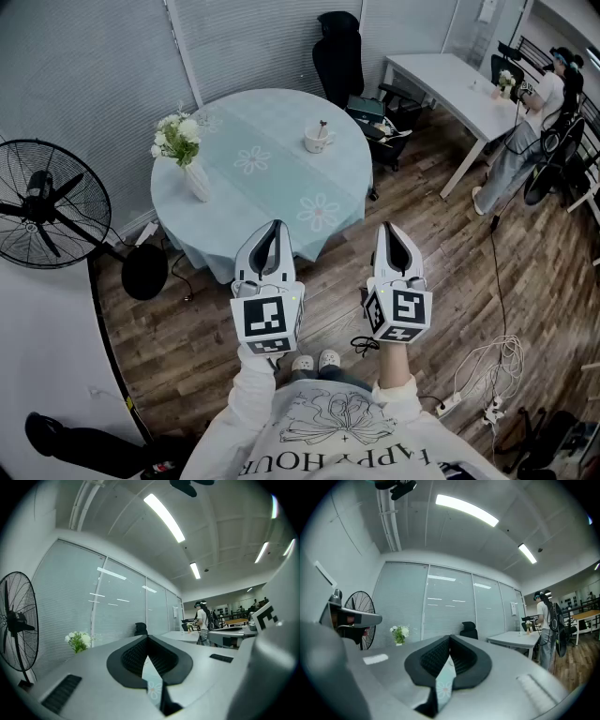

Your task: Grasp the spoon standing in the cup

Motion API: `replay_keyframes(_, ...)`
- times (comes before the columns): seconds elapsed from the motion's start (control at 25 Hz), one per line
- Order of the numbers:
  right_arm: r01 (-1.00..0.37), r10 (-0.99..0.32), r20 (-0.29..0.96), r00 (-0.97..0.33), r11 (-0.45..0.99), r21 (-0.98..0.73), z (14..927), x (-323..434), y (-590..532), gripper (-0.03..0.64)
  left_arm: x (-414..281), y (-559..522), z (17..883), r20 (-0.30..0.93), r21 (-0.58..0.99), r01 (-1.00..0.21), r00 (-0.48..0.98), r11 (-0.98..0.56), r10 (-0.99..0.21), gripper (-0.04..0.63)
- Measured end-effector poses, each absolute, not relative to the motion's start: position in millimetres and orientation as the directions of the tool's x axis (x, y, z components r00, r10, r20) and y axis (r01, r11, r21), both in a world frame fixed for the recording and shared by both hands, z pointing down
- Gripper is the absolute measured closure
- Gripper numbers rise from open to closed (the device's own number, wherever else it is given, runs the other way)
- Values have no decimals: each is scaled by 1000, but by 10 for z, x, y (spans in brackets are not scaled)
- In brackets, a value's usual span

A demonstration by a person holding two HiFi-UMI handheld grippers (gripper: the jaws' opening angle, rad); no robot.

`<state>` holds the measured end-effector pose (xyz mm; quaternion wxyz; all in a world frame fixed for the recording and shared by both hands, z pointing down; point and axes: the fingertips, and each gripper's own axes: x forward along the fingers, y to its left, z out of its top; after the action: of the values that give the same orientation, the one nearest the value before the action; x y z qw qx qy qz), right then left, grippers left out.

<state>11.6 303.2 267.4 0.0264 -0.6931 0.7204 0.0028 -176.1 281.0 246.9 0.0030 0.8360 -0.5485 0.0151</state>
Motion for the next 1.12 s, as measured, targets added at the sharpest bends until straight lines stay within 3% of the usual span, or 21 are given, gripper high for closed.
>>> replay_keyframes(1.12,-989,-990,-42,-135,137,-54,2847,539,2818,606,-1349,2728,2568,12,19,-945,326,-326,-945,591)
